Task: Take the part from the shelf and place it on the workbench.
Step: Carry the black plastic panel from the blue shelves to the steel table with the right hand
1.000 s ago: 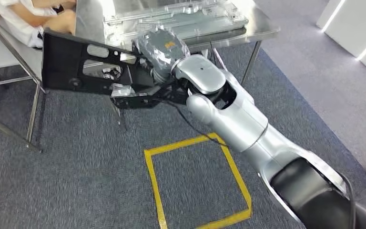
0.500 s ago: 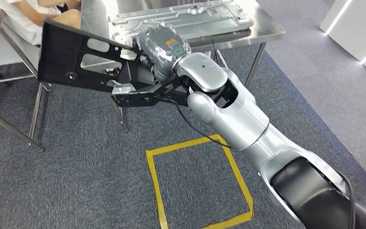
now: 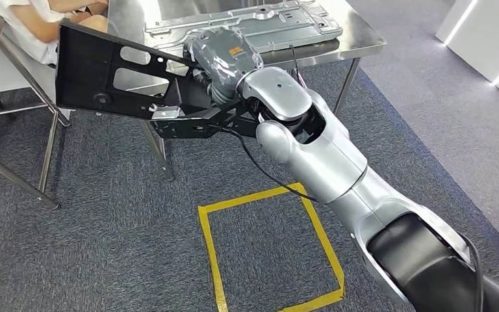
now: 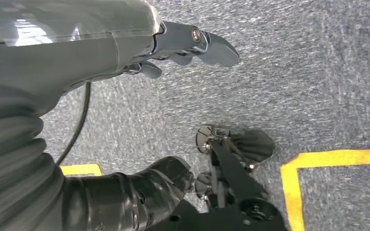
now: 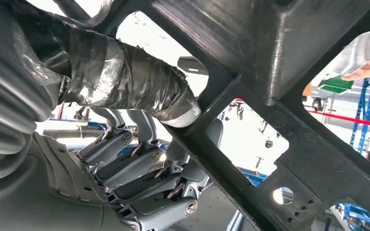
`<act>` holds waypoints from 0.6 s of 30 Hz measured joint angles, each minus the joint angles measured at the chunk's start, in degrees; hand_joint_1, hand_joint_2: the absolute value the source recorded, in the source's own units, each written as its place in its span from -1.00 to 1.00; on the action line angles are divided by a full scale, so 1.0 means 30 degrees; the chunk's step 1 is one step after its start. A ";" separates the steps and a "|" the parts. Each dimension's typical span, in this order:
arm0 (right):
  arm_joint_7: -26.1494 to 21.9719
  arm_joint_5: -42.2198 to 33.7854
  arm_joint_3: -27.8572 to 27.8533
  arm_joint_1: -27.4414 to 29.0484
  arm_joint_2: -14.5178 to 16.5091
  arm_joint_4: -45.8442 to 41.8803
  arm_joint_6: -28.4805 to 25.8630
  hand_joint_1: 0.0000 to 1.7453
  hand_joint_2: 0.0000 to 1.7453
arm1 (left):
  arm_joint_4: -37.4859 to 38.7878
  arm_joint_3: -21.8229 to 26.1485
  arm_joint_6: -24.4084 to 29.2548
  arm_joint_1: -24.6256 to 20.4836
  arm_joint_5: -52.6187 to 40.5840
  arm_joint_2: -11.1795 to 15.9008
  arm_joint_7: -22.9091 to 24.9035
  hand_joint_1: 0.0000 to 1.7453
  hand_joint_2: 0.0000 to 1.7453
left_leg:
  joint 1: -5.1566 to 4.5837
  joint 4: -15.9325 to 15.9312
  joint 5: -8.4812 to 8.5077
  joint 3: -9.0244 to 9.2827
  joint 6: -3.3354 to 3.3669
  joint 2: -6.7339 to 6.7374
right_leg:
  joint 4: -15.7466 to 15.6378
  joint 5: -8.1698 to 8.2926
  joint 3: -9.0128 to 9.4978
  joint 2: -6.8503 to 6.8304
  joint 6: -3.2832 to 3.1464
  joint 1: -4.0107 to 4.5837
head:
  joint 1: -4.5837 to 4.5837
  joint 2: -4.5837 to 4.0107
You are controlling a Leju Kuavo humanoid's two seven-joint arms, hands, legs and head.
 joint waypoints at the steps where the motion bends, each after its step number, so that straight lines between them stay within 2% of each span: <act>1: 0.0002 0.0004 -0.0031 -0.0032 0.0004 0.0009 0.0000 1.00 1.00 | 0.0000 0.0000 0.0000 -0.0012 0.0000 0.0000 0.0000 -1.00 1.00 | -0.0047 -0.0108 -0.0063 0.0060 0.0085 -0.0021 | 0.0002 -0.0004 -0.0013 -0.0001 0.0102 0.0021 | 0.0002 0.0000; 3: 0.0006 -0.0004 -0.0113 -0.0030 0.0018 0.0016 -0.0002 1.00 1.00 | 0.0000 -0.0004 0.0000 -0.0008 0.0000 -0.0004 0.0005 -1.00 1.00 | 0.0016 -0.0235 -0.0030 0.0134 0.0291 -0.0045 | 0.0077 -0.0102 -0.0014 -0.0012 0.0312 0.0005 | 0.0005 0.0000; 5: 0.0013 -0.0047 -0.0269 -0.0036 0.0027 0.0015 -0.0002 1.00 1.00 | 0.0000 -0.0004 -0.0002 0.0002 0.0000 -0.0009 0.0016 -1.00 1.00 | 0.0098 -0.0365 0.0006 0.0269 0.0523 -0.0034 | 0.1142 -0.0716 -0.0502 0.0003 0.0493 -0.0001 | 0.0009 0.0000; 7: 0.0018 -0.0095 -0.0397 -0.0018 0.0025 0.0022 0.0000 1.00 1.00 | 0.0000 -0.0004 -0.0006 -0.0006 0.0000 -0.0011 0.0022 -1.00 1.00 | 0.0079 -0.0362 -0.0040 0.0306 0.0697 -0.0029 | 0.3545 -0.1766 -0.1760 0.0015 0.0603 -0.0025 | 0.0007 0.0000; 8: 0.0018 -0.0107 -0.0421 0.0025 0.0024 0.0033 0.0002 1.00 1.00 | 0.0000 -0.0004 -0.0007 -0.0012 0.0000 -0.0009 0.0022 -1.00 1.00 | 0.0066 -0.0341 -0.0078 0.0315 0.0745 -0.0033 | 0.4690 -0.2105 -0.2422 0.0016 0.0632 -0.0029 | 0.0005 0.0000; 9: 0.0018 -0.0111 -0.0424 0.0076 0.0022 0.0047 0.0004 1.00 1.00 | 0.0000 -0.0004 -0.0007 -0.0011 0.0000 -0.0007 0.0024 -1.00 1.00 | 0.0057 -0.0311 -0.0129 0.0336 0.0764 -0.0044 | 0.5291 -0.2099 -0.2844 0.0015 0.0639 -0.0031 | 0.0005 0.0000; 10: 0.0018 -0.0113 -0.0428 0.0114 0.0022 0.0060 0.0005 1.00 1.00 | 0.0000 -0.0004 -0.0007 -0.0009 0.0000 -0.0005 0.0026 -1.00 1.00 | 0.0051 -0.0266 -0.0193 0.0369 0.0766 -0.0061 | 0.5136 -0.1705 -0.2898 0.0014 0.0615 -0.0031 | 0.0005 0.0000; 11: 0.0020 -0.0118 -0.0441 0.0129 0.0024 0.0069 0.0005 1.00 1.00 | 0.0000 -0.0004 -0.0007 -0.0006 0.0000 -0.0005 0.0027 -1.00 1.00 | 0.0046 -0.0217 -0.0274 0.0422 0.0743 -0.0083 | 0.4276 -0.1013 -0.2591 0.0015 0.0556 -0.0023 | 0.0005 0.0000; 12: 0.0022 -0.0129 -0.0461 0.0121 0.0025 0.0073 0.0004 1.00 1.00 | 0.0000 -0.0004 -0.0011 -0.0002 0.0000 -0.0011 0.0029 -1.00 1.00 | 0.0042 -0.0170 -0.0366 0.0489 0.0707 -0.0103 | 0.2954 -0.0248 -0.2036 0.0017 0.0459 -0.0002 | 0.0007 0.0000; 13: 0.0024 -0.0142 -0.0495 0.0101 0.0029 0.0073 0.0002 1.00 1.00 | 0.0000 -0.0004 -0.0018 -0.0007 0.0000 -0.0018 0.0029 -1.00 1.00 | 0.0006 -0.0128 -0.0457 0.0535 0.0646 -0.0119 | 0.1743 0.0260 -0.1439 0.0018 0.0353 0.0055 | 0.0007 0.0000; 14: 0.0025 -0.0157 -0.0536 0.0079 0.0036 0.0073 -0.0002 1.00 1.00 | 0.0000 -0.0004 -0.0038 -0.0013 0.0000 -0.0025 0.0031 -1.00 1.00 | -0.0024 -0.0099 -0.0528 0.0561 0.0570 -0.0135 | 0.0836 0.0533 -0.0989 0.0019 0.0255 0.0107 | 0.0005 0.0000; 15: 0.0026 -0.0173 -0.0577 0.0064 0.0042 0.0073 -0.0002 1.00 1.00 | 0.0000 -0.0004 -0.0058 -0.0020 0.0000 -0.0033 0.0031 -1.00 1.00 | -0.0053 -0.0094 -0.0581 0.0578 0.0485 -0.0145 | 0.0343 0.0564 -0.0737 0.0024 0.0171 0.0157 | 0.0009 0.0000; 16: 0.0033 -0.0188 -0.0626 0.0056 0.0047 0.0073 -0.0002 1.00 1.00 | 0.0000 -0.0004 -0.0077 -0.0030 0.0000 -0.0034 0.0031 -1.00 1.00 | -0.0078 -0.0125 -0.0609 0.0591 0.0388 -0.0150 | 0.0225 0.0453 -0.0639 0.0030 0.0105 0.0204 | 0.0007 0.0000; 18: 0.0049 -0.0211 -0.0714 0.0048 0.0056 0.0071 0.0000 1.00 1.00 | 0.0000 -0.0004 -0.0100 -0.0046 0.0000 -0.0027 0.0029 -1.00 1.00 | -0.0076 -0.0168 -0.0710 0.0674 0.0197 -0.0126 | -0.0012 0.0445 -0.0502 0.0046 -0.0056 0.0119 | 0.0011 0.0000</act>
